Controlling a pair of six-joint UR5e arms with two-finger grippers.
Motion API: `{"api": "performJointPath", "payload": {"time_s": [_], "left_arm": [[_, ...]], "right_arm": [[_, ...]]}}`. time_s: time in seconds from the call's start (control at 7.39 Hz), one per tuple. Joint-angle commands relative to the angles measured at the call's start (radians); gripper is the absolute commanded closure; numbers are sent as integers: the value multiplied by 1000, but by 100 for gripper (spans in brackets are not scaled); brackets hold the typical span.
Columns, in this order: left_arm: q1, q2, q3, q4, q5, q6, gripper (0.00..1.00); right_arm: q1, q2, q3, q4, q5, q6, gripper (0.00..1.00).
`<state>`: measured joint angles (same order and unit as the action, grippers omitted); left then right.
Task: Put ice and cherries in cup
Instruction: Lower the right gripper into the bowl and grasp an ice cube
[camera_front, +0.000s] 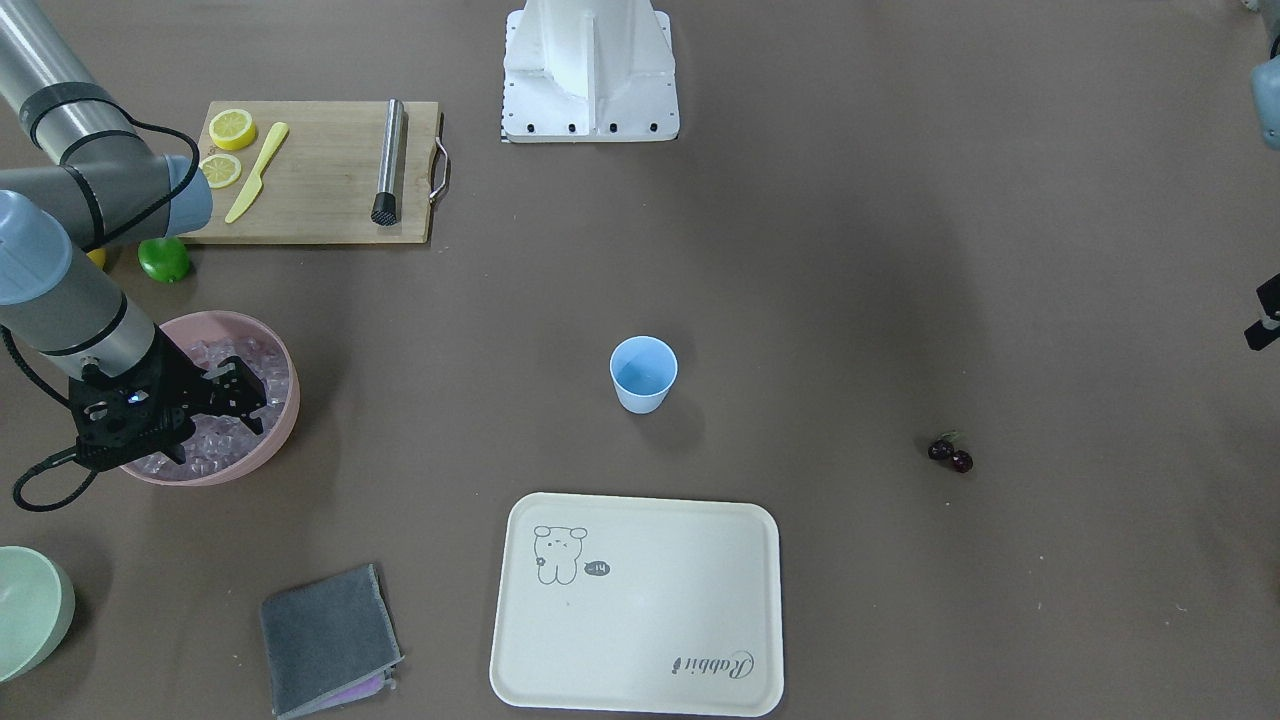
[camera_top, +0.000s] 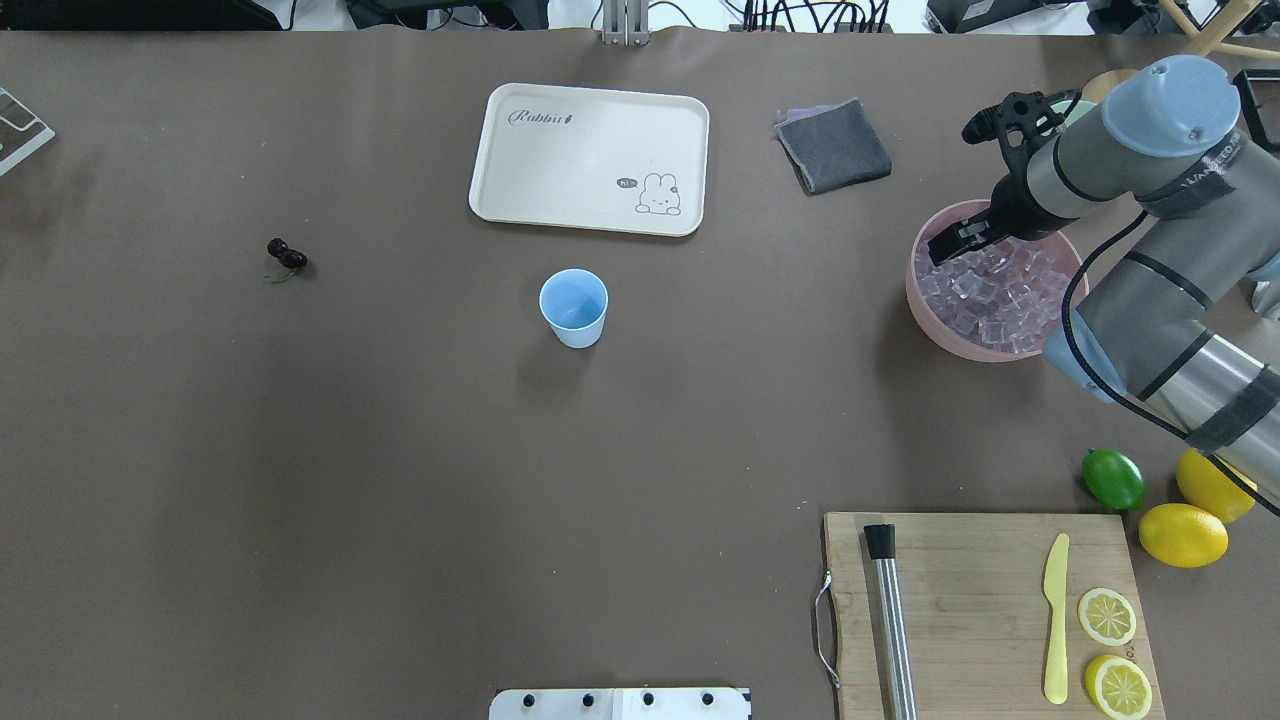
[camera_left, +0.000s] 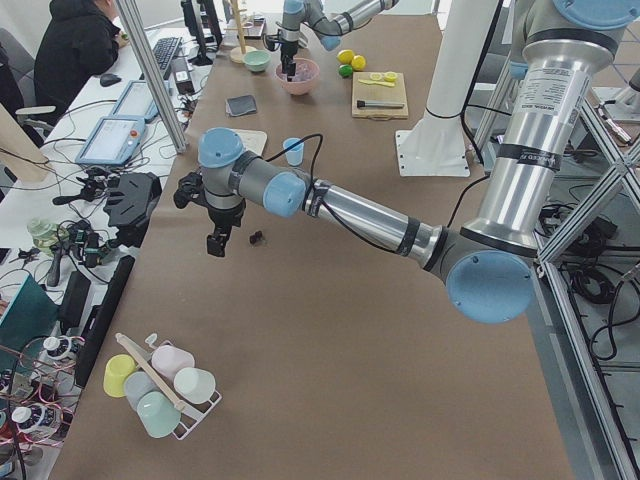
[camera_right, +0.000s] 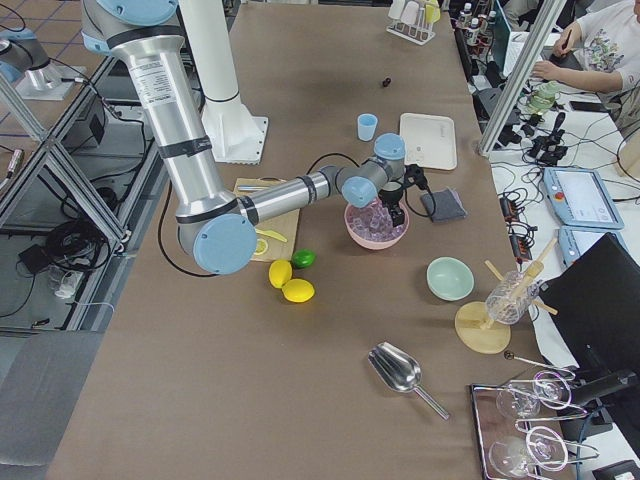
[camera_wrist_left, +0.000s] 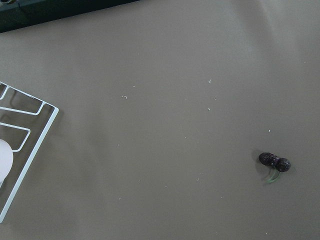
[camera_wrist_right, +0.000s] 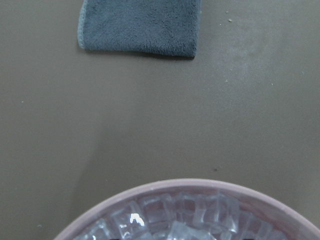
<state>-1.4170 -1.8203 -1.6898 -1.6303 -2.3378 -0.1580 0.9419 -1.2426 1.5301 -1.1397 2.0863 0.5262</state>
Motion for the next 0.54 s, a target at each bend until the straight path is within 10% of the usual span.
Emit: {"api": "performJointPath", "payload": {"time_s": [0.0,0.41], "left_arm": [[6,3,-1,0,0,0,2],[6,6,-2,0,0,0,2]], "right_arm": [[0,-12,11,0,0,1,60],[0,-28,35,-2,0,1,80]]}}
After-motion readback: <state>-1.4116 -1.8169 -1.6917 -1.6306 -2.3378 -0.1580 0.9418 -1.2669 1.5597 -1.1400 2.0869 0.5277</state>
